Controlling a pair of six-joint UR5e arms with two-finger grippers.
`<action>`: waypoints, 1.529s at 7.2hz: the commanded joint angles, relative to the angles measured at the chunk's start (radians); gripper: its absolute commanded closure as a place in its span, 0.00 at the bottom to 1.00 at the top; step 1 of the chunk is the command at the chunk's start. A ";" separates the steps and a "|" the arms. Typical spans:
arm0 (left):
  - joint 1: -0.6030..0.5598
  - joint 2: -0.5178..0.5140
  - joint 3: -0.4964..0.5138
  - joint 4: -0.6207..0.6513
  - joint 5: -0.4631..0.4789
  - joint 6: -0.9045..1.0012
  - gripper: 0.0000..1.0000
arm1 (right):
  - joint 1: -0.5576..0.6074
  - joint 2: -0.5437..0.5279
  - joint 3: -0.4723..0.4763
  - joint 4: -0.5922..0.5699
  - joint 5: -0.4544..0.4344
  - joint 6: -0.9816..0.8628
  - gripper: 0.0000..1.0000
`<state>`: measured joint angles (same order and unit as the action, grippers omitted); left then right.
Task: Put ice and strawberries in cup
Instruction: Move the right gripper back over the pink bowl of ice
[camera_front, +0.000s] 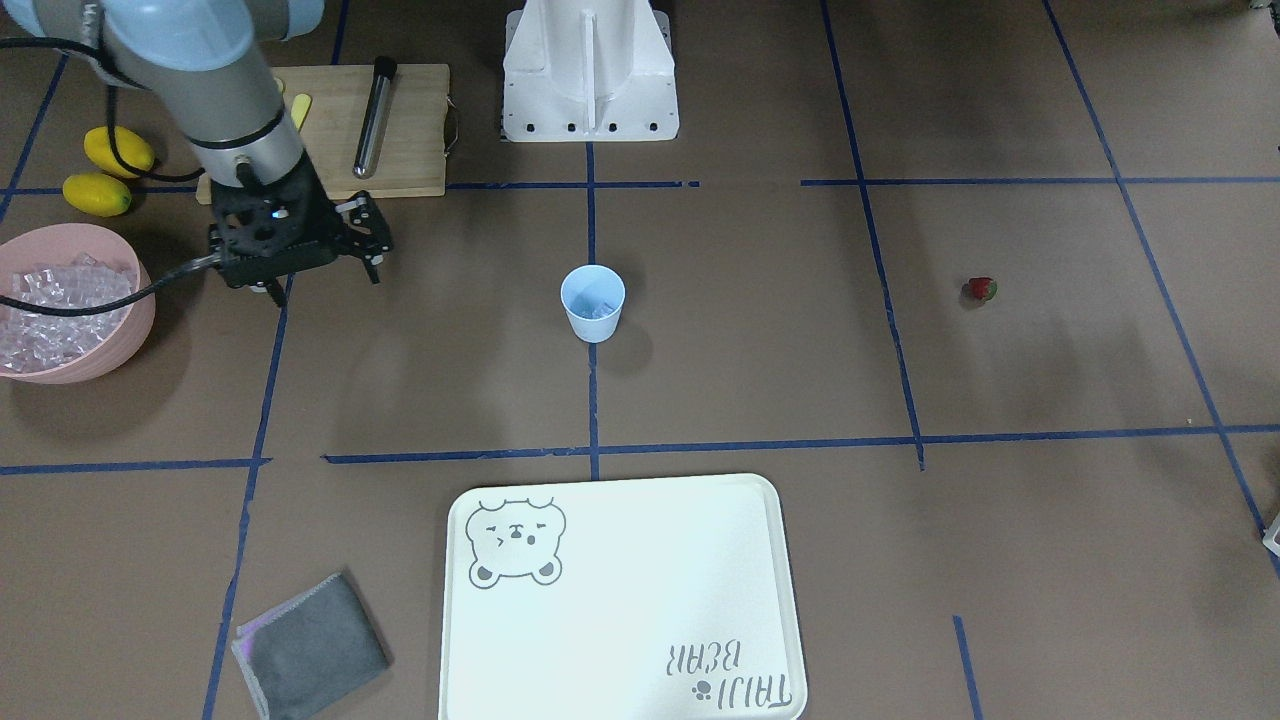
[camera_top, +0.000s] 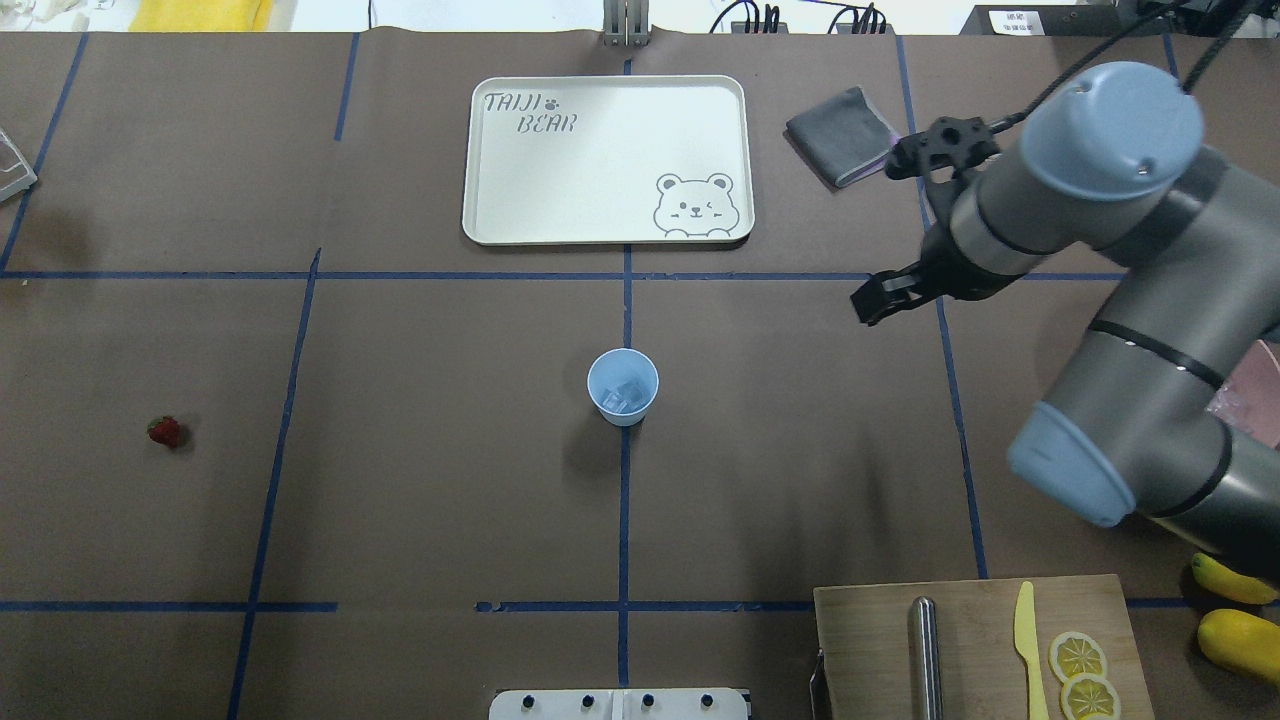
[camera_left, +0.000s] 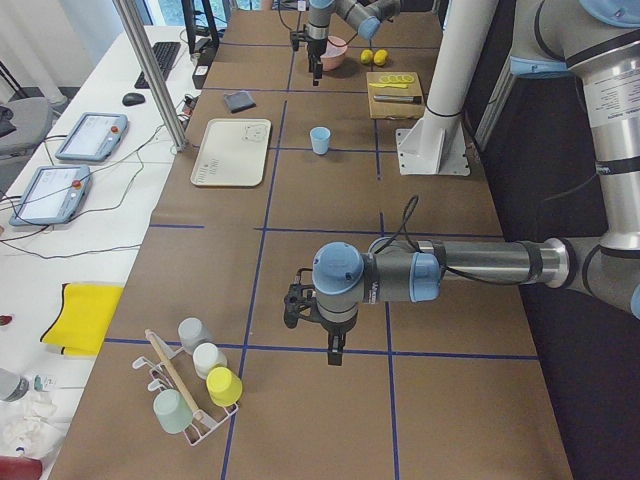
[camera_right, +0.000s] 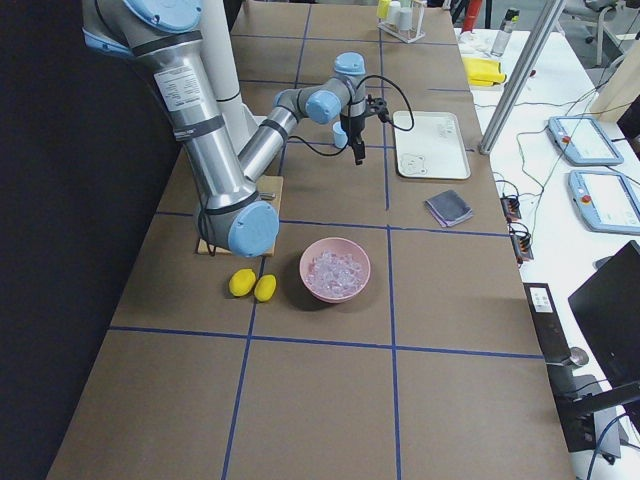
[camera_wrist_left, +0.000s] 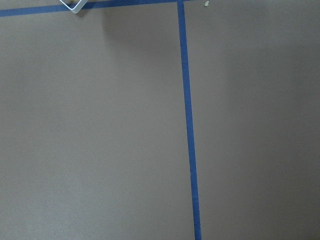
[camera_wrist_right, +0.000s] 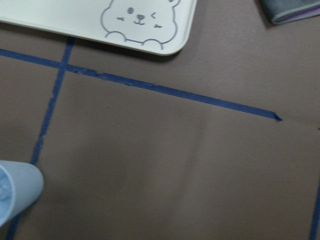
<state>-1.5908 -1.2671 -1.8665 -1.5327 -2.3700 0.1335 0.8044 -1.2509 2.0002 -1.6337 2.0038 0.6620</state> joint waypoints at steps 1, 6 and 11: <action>0.000 0.000 -0.002 -0.001 0.000 0.002 0.00 | 0.149 -0.239 -0.001 0.208 0.128 -0.186 0.00; 0.000 0.000 -0.003 -0.001 0.000 0.002 0.00 | 0.375 -0.449 -0.049 0.219 0.226 -0.542 0.01; 0.000 0.000 -0.003 -0.001 0.000 0.002 0.00 | 0.398 -0.464 -0.075 0.221 0.233 -0.515 0.03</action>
<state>-1.5907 -1.2671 -1.8698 -1.5340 -2.3700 0.1344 1.2035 -1.7190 1.9313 -1.4140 2.2375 0.1114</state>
